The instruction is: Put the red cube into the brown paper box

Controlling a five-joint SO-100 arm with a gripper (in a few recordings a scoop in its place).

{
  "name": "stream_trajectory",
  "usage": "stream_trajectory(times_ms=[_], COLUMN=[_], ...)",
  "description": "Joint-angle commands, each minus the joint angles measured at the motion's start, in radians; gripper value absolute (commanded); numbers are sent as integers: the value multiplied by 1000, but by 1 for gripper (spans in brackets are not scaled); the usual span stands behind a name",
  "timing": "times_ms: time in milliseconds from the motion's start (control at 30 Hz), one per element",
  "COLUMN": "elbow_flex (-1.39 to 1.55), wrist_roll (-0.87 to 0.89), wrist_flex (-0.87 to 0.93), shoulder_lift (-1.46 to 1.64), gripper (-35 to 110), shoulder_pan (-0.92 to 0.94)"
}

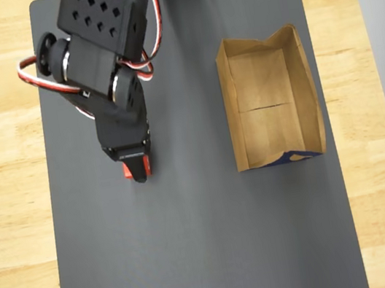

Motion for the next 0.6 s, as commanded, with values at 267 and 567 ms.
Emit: stream_trajectory(times_ms=[267, 567], elbow_flex=[-137, -255], wrist_roll=[-6, -18], wrist_flex=[11, 77], shoulder_lift=[-72, -160], gripper=[35, 32], shoulder_pan=[28, 9])
